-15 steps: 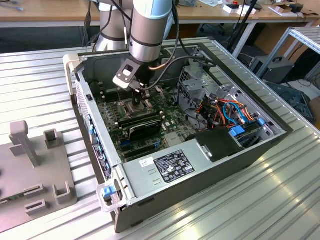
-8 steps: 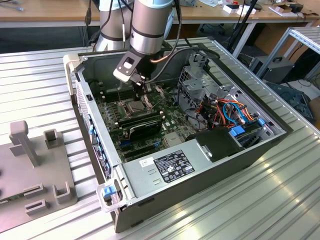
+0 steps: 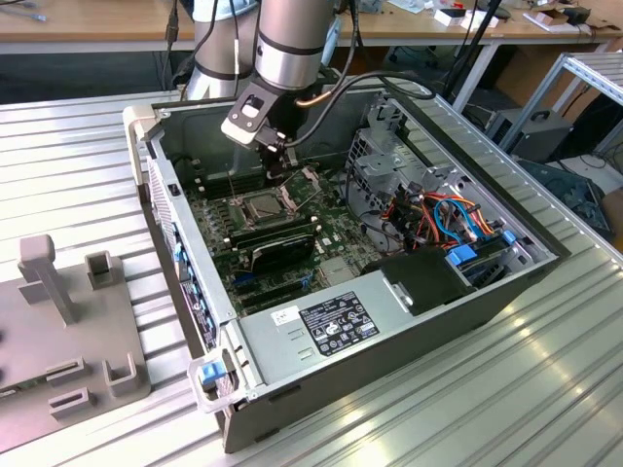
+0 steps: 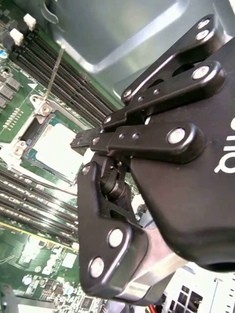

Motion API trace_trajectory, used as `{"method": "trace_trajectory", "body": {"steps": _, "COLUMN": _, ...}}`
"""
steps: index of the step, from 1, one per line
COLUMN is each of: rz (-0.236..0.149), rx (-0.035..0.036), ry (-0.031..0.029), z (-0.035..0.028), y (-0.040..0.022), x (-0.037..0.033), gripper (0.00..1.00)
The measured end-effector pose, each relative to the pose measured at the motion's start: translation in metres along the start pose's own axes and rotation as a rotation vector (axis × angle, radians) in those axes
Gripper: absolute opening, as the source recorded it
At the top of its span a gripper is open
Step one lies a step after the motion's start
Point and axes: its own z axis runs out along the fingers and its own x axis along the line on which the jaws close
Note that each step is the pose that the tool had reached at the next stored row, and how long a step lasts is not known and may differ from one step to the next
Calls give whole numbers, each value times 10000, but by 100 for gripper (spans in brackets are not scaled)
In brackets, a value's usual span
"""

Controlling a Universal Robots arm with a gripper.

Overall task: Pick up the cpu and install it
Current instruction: 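Place the cpu into insertion slot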

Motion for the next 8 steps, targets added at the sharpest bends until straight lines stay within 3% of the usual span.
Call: {"method": "trace_trajectory", "body": {"steps": 8, "rz": 0, "rx": 2, "ry": -9, "z": -12, "y": 0, "x": 0, "gripper": 11}}
